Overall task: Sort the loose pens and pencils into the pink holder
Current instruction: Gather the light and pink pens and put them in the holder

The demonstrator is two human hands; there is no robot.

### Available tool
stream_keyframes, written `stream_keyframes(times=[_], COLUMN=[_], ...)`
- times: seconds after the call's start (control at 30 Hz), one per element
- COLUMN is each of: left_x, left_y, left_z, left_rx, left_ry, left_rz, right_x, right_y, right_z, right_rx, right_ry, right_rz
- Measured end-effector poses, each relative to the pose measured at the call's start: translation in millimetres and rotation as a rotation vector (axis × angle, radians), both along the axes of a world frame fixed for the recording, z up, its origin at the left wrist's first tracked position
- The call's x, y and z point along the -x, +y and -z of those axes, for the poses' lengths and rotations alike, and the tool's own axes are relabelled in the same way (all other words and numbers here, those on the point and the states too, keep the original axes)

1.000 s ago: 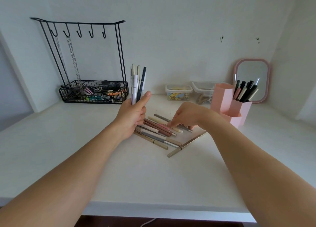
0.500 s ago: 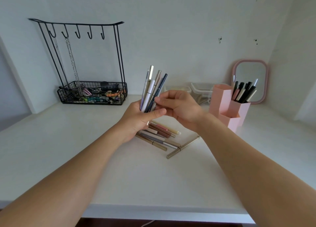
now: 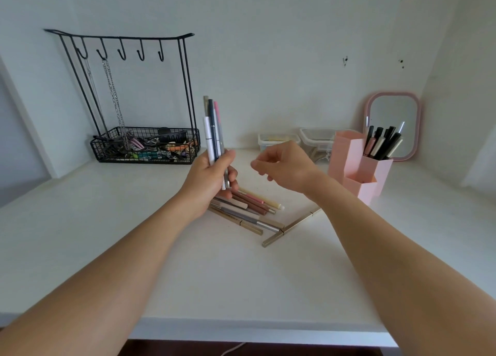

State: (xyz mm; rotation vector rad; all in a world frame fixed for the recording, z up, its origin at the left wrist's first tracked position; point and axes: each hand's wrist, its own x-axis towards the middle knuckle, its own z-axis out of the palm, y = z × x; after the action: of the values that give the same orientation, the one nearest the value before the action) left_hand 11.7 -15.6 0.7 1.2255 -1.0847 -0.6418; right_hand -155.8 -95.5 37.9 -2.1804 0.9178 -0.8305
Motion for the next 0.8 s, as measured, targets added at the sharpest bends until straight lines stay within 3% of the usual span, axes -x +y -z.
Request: stream_keyframes(times=[0.27, 0.57, 0.67, 0.73, 0.8], left_x=[-5.1, 0.5, 3.5, 5.6, 7.2], left_y=[2.4, 4.6, 5.8, 5.5, 4.2], left_z=[-3.4, -4.6, -5.2, -4.3, -2.1], left_rx=[-0.029, -0.053, -0.042, -0.041, -0.039], left_ry=[0.144, 0.114, 0.115, 0.105, 0.085], left_rz=[-0.060, 0.009, 0.059, 0.106, 0.147], right_x=[10.6, 14.3, 13.4, 10.5, 5.1], right_y=[2.4, -4.4, -6.2, -3.3, 1.0], right_z=[1.1, 0.1, 0.0, -1.8, -2.9], right_rx=[0.120, -0.024, -0.169, -0.377, -0.501], right_ry=[0.618, 0.596, 0.258, -0.078, -0.278], right_rz=[-0.122, -0.110, -0.059, -0.145, -0.277])
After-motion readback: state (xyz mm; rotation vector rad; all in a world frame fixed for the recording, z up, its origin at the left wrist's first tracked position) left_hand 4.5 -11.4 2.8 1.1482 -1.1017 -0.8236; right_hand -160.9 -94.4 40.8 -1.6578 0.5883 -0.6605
